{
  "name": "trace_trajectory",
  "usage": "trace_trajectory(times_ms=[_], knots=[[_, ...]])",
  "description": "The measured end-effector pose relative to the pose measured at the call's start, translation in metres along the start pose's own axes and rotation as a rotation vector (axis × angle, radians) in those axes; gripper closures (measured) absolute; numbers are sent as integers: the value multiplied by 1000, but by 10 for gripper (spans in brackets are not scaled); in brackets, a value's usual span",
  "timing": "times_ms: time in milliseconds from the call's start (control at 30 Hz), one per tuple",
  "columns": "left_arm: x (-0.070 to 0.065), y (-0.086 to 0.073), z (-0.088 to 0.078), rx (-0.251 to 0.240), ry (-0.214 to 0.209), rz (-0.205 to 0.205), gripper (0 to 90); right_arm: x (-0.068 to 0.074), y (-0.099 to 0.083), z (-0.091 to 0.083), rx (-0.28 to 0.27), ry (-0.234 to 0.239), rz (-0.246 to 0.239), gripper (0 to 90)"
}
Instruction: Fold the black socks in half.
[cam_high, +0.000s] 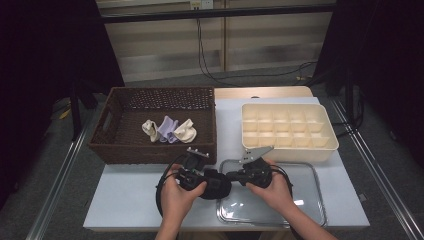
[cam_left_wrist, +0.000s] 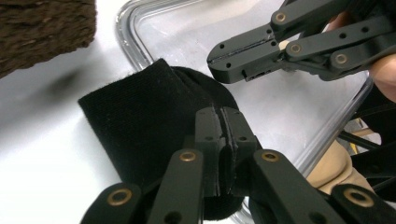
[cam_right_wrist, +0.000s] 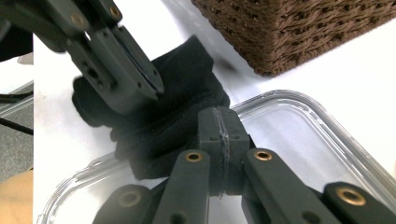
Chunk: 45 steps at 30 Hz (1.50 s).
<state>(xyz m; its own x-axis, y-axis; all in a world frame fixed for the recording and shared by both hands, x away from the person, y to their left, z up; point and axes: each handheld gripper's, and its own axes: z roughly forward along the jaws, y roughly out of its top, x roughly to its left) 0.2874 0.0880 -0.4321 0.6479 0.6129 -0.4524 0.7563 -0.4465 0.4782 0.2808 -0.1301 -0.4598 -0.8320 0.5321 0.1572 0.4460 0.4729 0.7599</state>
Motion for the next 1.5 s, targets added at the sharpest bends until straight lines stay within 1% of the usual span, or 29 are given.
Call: trace_trajectory(times_ms=[67,100,167,233,300,400,467,567,700,733,767,800,867,900,967,1033,1167,1267,1300,1333,1367,1400,1433,1467,1500], knots=[[-1,0,5,12,0,16,856,0,1,-1,-8,-7,-1,900],[-1,0,7,14,-3,18,856,0,2,-2,-11,-9,1,900],[-3,0,9,13,4,19,856,0,6,-3,-19,-14,3,895],[-4,0,9,17,12,26,856,1,11,-4,-32,-13,-1,891],[-5,0,10,11,14,22,856,3,16,-3,-46,-16,-11,885],[-4,-1,11,11,9,30,857,6,25,1,-47,-6,-22,862],[-5,-1,12,10,7,38,857,9,30,5,-44,-8,-29,856],[-5,-1,11,10,10,41,855,8,34,11,-43,-3,-20,834],[-5,-2,11,-2,8,40,847,4,31,19,-5,-10,-5,823],[-5,-2,11,-1,6,42,839,3,30,20,-3,-9,1,834],[-4,-1,11,-5,5,50,823,1,28,21,4,-7,2,865],[-5,-1,10,-7,5,44,805,0,26,21,7,1,3,897],[-6,0,8,-12,2,48,775,-2,24,21,22,-1,0,900],[-6,0,7,-18,7,49,759,-2,22,22,20,3,1,900],[-6,1,3,-36,-5,37,715,-3,21,21,24,1,11,900],[-5,1,-2,-47,-1,28,695,-3,21,21,23,2,5,900],[0,-1,-13,-93,2,0,663,-4,20,21,28,-7,-2,900],[4,-2,-20,-112,14,-12,678,-5,18,20,39,-11,-7,900],[6,-3,-22,-110,26,-18,689,-5,17,20,56,-23,-13,900],[7,-4,-22,-109,41,-25,712,-6,15,21,58,-22,-9,900],[8,-5,-22,-95,38,-26,735,-7,13,22,54,-22,-7,900],[9,-6,-21,-79,41,-17,786,-8,11,22,51,-24,0,900],[9,-7,-17,-57,51,-12,796,-8,10,22,50,-23,3,900],[8,-8,-14,-47,54,-15,811,-8,9,22,50,-23,9,900],[9,-9,-10,-31,45,-15,824,-9,8,21,49,-25,5,900]])
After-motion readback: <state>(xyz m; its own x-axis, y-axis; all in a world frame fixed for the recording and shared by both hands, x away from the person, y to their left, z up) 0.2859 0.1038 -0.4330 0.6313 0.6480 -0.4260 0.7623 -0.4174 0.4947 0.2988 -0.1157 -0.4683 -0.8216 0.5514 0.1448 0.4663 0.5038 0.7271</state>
